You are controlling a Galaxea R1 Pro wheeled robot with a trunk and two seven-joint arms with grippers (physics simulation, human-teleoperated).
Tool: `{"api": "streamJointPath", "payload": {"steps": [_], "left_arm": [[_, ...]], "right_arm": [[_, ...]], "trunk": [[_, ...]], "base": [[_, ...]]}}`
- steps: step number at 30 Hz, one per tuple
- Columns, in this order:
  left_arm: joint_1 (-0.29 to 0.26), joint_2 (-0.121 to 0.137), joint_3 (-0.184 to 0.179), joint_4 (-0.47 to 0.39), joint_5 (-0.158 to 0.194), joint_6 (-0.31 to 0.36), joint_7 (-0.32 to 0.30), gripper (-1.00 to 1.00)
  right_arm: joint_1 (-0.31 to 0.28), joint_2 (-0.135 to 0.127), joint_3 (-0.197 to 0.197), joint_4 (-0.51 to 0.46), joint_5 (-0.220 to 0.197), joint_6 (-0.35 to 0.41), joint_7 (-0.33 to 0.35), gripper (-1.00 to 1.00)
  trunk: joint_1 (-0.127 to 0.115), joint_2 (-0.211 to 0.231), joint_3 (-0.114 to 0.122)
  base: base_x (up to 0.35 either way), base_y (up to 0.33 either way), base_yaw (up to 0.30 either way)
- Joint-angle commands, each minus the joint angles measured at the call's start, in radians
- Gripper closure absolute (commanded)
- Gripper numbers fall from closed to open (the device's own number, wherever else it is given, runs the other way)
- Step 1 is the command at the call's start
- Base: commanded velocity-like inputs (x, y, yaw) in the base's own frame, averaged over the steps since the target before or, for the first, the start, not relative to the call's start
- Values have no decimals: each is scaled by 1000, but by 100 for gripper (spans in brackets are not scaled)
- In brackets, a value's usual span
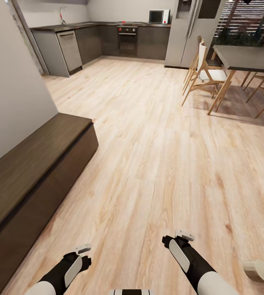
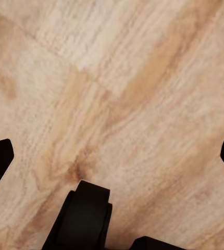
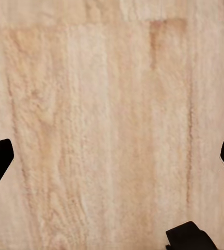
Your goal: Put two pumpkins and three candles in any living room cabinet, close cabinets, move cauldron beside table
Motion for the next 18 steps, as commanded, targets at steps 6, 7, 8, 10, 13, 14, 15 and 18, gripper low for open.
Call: {"api": "streamJointPath", "payload": {"steps": [6,7,8,10,13,14,15,18], "left_arm": [[0,2,-8,-3,11,-2,9,-100],[0,2,-8,-3,11,-2,9,-100],[0,2,-8,-3,11,-2,9,-100],[0,2,-8,-3,12,-2,9,-100],[0,2,-8,-3,11,-3,9,-100],[0,1,-8,-3,11,-3,9,-100],[0,0,-8,-3,11,-3,9,-100],[0,1,-8,-3,11,-3,9,-100]], "right_arm": [[-1,-1,5,-1,-6,-13,-7,-100],[-1,-1,5,-1,-6,-19,-7,-100],[-1,-1,6,-1,-5,-33,-7,-100],[-1,-1,6,-1,-5,-43,-7,-100],[-1,-1,7,-1,-5,-49,-7,-100],[-1,-1,7,-1,-5,-50,-7,-100],[-1,-1,7,-1,-5,-50,-7,-100],[-1,-1,7,-1,-5,-51,-7,-100]], "trunk": [[0,0,3],[0,0,4],[0,0,5],[0,0,6],[0,0,10],[0,0,11],[0,0,12],[0,0,15]], "base": [[327,0,-281],[327,0,-273],[327,0,-270],[327,0,-268],[223,0,-248],[91,0,-235],[58,0,-230],[27,0,-225]]}}
